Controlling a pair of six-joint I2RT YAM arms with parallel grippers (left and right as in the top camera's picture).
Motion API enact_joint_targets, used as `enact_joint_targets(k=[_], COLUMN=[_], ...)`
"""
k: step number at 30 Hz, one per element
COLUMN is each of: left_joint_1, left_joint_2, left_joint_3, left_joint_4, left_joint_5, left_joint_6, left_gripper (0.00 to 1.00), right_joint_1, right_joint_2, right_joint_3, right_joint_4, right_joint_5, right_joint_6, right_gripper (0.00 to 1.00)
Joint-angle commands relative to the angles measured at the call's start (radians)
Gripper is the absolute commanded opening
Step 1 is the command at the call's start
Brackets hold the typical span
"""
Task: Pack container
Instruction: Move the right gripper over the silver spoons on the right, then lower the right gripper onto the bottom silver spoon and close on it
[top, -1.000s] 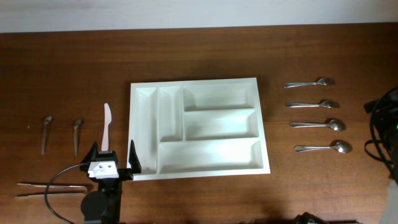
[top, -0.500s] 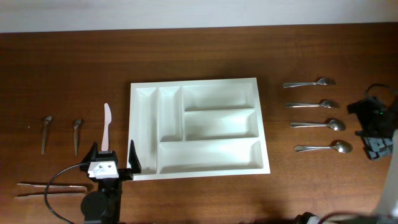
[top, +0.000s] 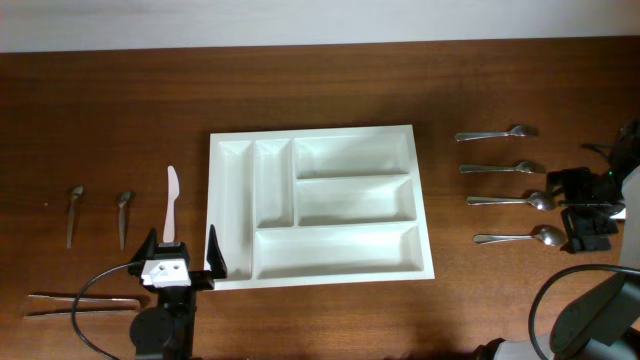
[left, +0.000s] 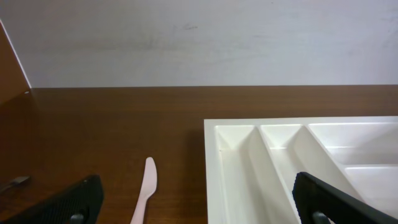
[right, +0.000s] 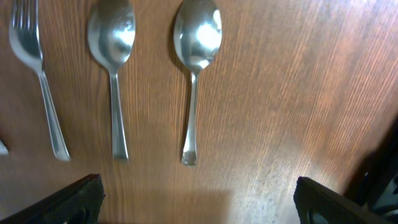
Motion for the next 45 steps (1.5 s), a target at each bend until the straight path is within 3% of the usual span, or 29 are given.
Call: enact_joint_targets(k=[1, 8, 19, 45], left_joint_1=[0.006, 0.006, 0.006, 0.006], left_joint_2=[-0.008, -0.008, -0.008, -0.008], left_joint_3=[-0.002, -0.002, -0.002, -0.002], left_joint_4=[-0.005, -0.005, -0.005, -0.005], left_joint_5=[-0.004, -0.004, -0.004, -0.004], left_joint_6=[0.012, 0.012, 0.012, 0.012], left_gripper=[0.99, 0.99, 0.99, 0.99], right_joint_1=[-0.007, -0.007, -0.032, -0.031], right_joint_2=[-0.014, -0.068, -0.066, 0.059], right_joint_3=[0.000, -0.033, -0.197, -0.249], right_joint_4=[-0.019, -0.011, 0.192, 0.306], right_joint_5=[0.075, 0.153, 0.117, 0.049], right_joint_6=[0.077, -0.048, -0.047, -0.048], right_gripper=[0.99, 0.99, 0.99, 0.99])
